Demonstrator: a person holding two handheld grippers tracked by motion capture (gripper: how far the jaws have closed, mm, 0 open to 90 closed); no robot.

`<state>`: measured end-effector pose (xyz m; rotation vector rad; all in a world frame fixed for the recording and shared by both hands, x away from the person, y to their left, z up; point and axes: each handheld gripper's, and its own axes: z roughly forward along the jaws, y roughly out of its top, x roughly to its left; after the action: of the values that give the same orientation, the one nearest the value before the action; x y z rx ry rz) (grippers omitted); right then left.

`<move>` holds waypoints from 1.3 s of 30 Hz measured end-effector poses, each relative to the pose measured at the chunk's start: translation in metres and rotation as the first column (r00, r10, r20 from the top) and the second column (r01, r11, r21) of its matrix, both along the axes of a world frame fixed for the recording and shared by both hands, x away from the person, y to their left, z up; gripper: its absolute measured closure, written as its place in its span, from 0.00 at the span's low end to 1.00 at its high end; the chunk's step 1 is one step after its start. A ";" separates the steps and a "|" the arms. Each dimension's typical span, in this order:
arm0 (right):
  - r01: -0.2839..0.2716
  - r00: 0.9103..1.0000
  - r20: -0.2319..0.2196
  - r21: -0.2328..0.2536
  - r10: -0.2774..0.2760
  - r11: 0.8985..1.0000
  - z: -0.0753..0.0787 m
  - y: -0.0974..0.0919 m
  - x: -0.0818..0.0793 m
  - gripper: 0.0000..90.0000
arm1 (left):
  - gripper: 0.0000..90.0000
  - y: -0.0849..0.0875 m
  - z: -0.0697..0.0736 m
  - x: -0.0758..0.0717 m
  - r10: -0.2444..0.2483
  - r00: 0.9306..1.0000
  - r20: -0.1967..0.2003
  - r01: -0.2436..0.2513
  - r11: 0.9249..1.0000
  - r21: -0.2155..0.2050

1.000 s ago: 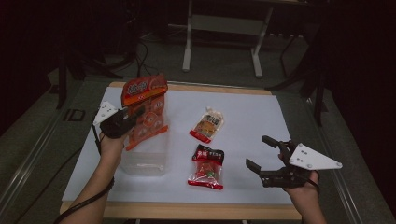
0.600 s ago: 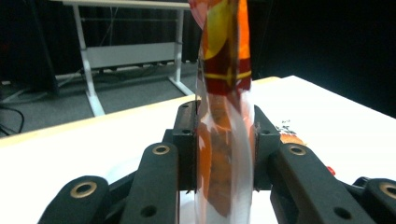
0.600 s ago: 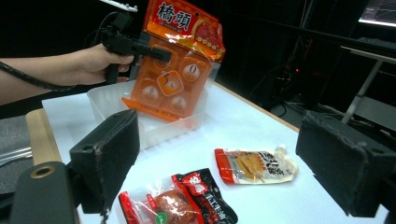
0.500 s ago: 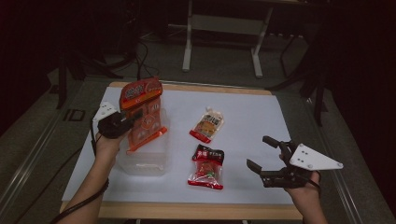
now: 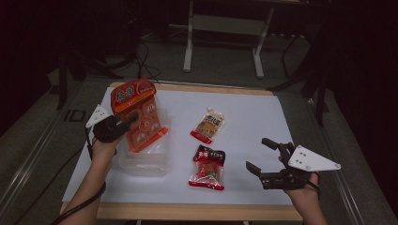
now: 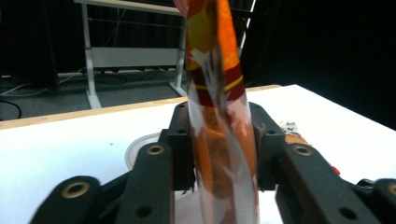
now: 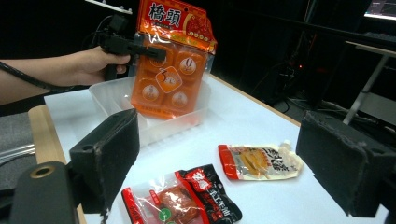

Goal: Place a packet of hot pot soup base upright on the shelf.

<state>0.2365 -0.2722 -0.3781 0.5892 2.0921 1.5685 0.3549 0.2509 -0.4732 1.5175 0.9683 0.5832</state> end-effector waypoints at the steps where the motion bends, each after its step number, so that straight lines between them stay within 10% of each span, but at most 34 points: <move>1: -0.001 1.000 -0.001 0.003 0.001 1.000 0.000 0.000 0.000 0.15 | 0.66 0.000 0.000 0.000 0.002 1.000 0.009 -0.002 1.000 0.003; 17: -0.010 1.000 -0.014 0.014 0.010 1.000 -0.001 0.002 0.000 0.15 | 0.08 0.005 0.016 -0.020 0.044 0.999 -0.019 -0.044 0.999 -0.025; 26: -0.028 1.000 -0.001 0.017 0.028 0.999 -0.003 0.004 0.002 0.16 | 0.02 0.006 0.033 -0.049 0.050 0.999 -0.006 -0.050 0.999 -0.015; 29: -0.025 1.000 0.001 0.009 0.025 1.000 -0.004 0.005 0.004 0.16 | 0.02 0.000 0.038 -0.062 0.058 0.998 0.029 -0.059 0.997 0.046; 39: 0.015 0.998 -0.053 -0.010 -0.016 1.000 -0.009 0.006 0.008 0.16 | 0.02 -0.018 0.047 -0.100 -0.034 0.997 0.063 0.032 0.999 0.033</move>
<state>0.2447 -0.2665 -0.3876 0.6490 2.1279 1.5489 0.2545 0.2332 -0.4263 1.5318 0.8872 0.6226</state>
